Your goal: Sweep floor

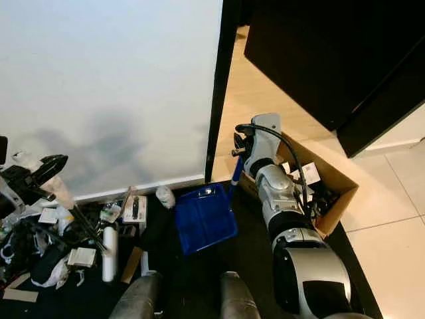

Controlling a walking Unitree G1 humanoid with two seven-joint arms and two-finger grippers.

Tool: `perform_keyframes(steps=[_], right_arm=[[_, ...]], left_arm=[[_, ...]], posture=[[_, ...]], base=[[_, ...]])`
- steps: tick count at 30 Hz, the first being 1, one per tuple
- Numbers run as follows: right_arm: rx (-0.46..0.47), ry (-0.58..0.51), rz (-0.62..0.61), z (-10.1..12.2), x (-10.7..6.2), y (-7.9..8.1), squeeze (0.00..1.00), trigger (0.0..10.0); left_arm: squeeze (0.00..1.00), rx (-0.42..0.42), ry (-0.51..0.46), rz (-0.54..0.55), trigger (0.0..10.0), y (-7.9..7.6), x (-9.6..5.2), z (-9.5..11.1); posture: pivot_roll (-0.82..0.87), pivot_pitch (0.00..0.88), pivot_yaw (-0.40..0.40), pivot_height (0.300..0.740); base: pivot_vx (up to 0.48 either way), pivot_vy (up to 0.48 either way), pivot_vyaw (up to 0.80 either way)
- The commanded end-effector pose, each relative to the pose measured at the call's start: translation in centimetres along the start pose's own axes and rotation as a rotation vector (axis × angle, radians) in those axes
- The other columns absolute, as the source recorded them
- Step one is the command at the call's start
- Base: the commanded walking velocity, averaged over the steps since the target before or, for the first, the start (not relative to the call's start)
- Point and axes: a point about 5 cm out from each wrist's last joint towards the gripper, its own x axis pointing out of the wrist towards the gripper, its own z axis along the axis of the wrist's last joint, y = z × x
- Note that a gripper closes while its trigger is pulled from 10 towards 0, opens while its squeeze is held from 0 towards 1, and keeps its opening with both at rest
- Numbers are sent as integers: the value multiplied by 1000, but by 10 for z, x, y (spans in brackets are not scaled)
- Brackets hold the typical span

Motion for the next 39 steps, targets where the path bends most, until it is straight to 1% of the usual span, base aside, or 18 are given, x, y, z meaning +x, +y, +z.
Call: perform_keyframes(steps=[1, 5, 8, 9, 11, 13, 15, 20, 22, 23, 25, 26, 27, 31, 35, 36, 37, 39], right_arm=[[115, 64, 1, -17, -4, 6, 0, 10000], [178, 83, -1, -20, -4, 7, 0, 10000], [109, 88, 30, -21, -3, 16, 0, 10000], [109, 88, 30, -21, -3, 16, 0, 10000], [53, 78, 62, -20, -1, 24, 0, 10000], [33, 72, 75, -19, 0, 27, 0, 10000], [-4, 66, 93, -19, 0, 33, 0, 10000], [9, 83, 103, -24, -1, 39, 0, 10000], [18, 88, 100, -26, -3, 39, 0, 10000], [18, 88, 100, -26, -3, 39, 0, 10000], [22, 85, 103, -29, -4, 39, 0, 10000], [22, 85, 103, -29, -4, 39, 0, 10000], [22, 79, 104, -29, -5, 38, 0, 10000], [33, 67, 90, -27, -6, 33, 0, 10000], [40, 64, 82, -27, -7, 31, 0, 10000], [39, 62, 81, -27, -7, 30, 0, 10000], [39, 62, 81, -27, -7, 30, 0, 10000], [38, 58, 83, -27, -7, 29, 0, 10000]], left_arm=[[0, 17, 37, -19, 10000, 4, -13, 7], [0, 8, 99, -81, 10000, 3, -23, 6], [0, -11, 106, -24, 10000, 10, -21, -18], [0, -11, 106, -24, 10000, 10, -21, -18], [0, -36, 92, 25, 10000, 9, -15, -40], [0, -55, 82, 38, 10000, 7, -11, -46], [0, -136, 30, 60, 10000, 1, 3, -52], [0, -228, -23, 98, 10000, -3, 20, -59], [0, -301, -65, 132, 10000, 0, 25, -61], [0, -301, -65, 132, 10000, 0, 25, -61], [0, -397, -123, 147, 10000, 0, 29, -64], [0, -397, -123, 147, 10000, 0, 29, -64], [0, -479, -172, 118, 10000, -5, 33, -65], [0, -633, -248, 24, 10000, -19, 43, -64], [0, -689, -260, -36, 10000, -28, 49, -65], [0, -747, -270, -95, 10000, -37, 57, -67], [0, -747, -270, -95, 10000, -37, 57, -67], [0, -802, -301, -122, 10000, -42, 65, -66]], posture=[[236, 347, 8, 740], [243, 345, 0, 740], [245, 347, -8, 740], [245, 347, -8, 740], [224, 357, -12, 740], [220, 359, -12, 740], [197, 369, -15, 740], [184, 380, -18, 740], [181, 387, -18, 740], [181, 387, -18, 740], [167, 395, -18, 740], [167, 395, -18, 740], [157, 397, -15, 740], [138, 400, -15, 740], [128, 400, -15, 740], [114, 400, -17, 740], [114, 400, -17, 740], [105, 399, -18, 740]], base=[[0, 0, 0], [0, 0, 0], [0, 0, 0], [0, 0, 0], [0, 0, 0], [0, 0, 0], [0, 0, 0], [0, 0, 0], [0, 0, 0], [0, 0, 0], [0, 0, 0], [0, 0, 0], [0, 0, 0], [0, 0, 0], [0, 0, 0], [0, 0, 0], [0, 0, 0], [0, 0, 0]])
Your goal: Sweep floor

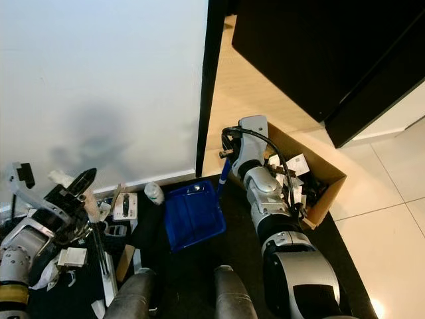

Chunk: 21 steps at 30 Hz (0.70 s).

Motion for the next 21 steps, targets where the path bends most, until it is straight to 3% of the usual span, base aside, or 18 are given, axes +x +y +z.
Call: perform_keyframes(steps=[1, 6, 7, 13, 17, 21], right_arm=[[64, 86, 17, -24, -10, 5, 0, 10000], [63, 85, 24, -23, -10, 4, 0, 10000], [62, 85, 31, -23, -10, 5, 0, 10000], [61, 83, 40, -22, -9, 6, 0, 10000], [61, 80, 47, -21, -8, 7, 0, 10000], [62, 80, 48, -22, -9, 7, 0, 10000]], left_arm=[[0, -97, -41, -91, 10000, -9, 8, -8], [0, -153, -74, -139, 10000, -20, 21, -11], [0, -180, -96, -163, 10000, -27, 30, -14], [0, -210, -84, -211, 10000, -38, 40, -20], [0, -267, -2, -309, 10000, -59, 55, -37], [0, -294, 56, -353, 10000, -68, 58, -47]], posture=[[101, 399, -19, 740], [98, 396, -22, 740], [93, 393, -24, 740], [90, 389, -25, 740], [88, 385, -20, 740], [88, 383, -18, 740]], base=[[0, 0, 0], [0, 0, 0], [0, 0, 0], [0, 0, 0], [0, 0, 0], [0, 0, 0]])
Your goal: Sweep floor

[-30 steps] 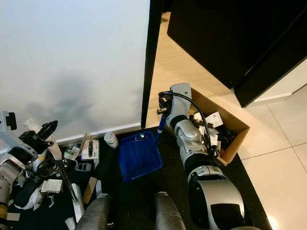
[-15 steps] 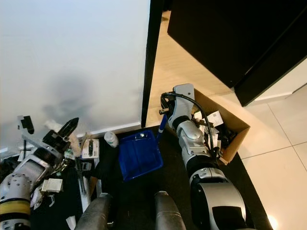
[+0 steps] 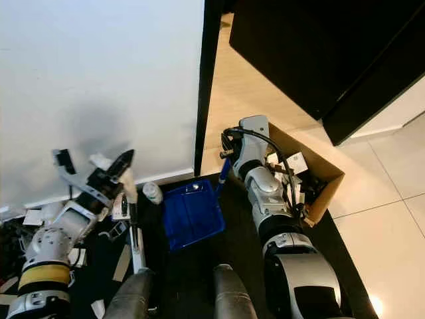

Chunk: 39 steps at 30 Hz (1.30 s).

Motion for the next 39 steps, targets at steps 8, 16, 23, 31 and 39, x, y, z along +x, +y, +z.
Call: perform_keyframes(steps=[8, 16, 23, 31, 39], right_arm=[[65, 85, 28, -23, -8, 6, 0, 10000], [69, 82, 23, -23, -9, 5, 0, 10000], [74, 80, 16, -24, -10, 4, 0, 10000], [83, 79, 11, -26, -12, 4, 0, 10000], [85, 79, 11, -26, -11, 5, 0, 10000]], left_arm=[[0, -183, 254, -251, 10000, -36, 23, -53], [0, 23, 339, -302, 10000, -50, 24, -38], [0, 384, 275, -267, 10000, -58, 18, 21], [0, 822, 240, -62, 10000, -62, -14, 111], [0, 806, 254, 6, 10000, -44, -26, 108]], posture=[[87, 386, -16, 740], [101, 384, -5, 740], [126, 384, 9, 740], [148, 382, 14, 740], [144, 381, 9, 740]], base=[[0, 0, 0], [0, 0, 0], [0, 0, 0], [0, 0, 0], [0, 0, 0]])
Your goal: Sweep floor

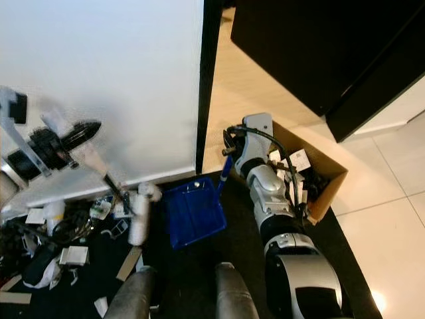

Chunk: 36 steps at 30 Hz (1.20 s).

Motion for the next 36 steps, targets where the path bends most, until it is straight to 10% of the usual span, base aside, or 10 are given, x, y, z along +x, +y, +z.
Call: perform_keyframes(steps=[1, 8, 16, 25, 36], right_arm=[[76, 114, 14, -31, -12, 8, 0, 10000], [73, 111, 12, -29, -11, 7, 0, 10000], [64, 98, 17, -26, -11, 6, 0, 10000], [48, 88, 8, -24, -15, -3, 0, 10000], [69, 88, 21, -25, -13, 8, 0, 10000]], left_arm=[[0, -6, -26, -11, 10000, -1, 1, -2], [0, -149, -38, 47, 10000, 9, 5, -53], [0, -602, -174, 250, 10000, 16, 8, -114], [0, -1011, -287, 1, 10000, -36, 48, -134], [0, -1176, -361, -210, 10000, -94, 93, -114]], posture=[[144, 381, 9, 740], [113, 398, 3, 740], [44, 427, -7, 740], [13, 454, -4, 740], [28, 450, -7, 740]], base=[[0, 0, 0], [0, 0, 0], [0, 0, 0], [0, 0, 0], [0, 0, 0]])
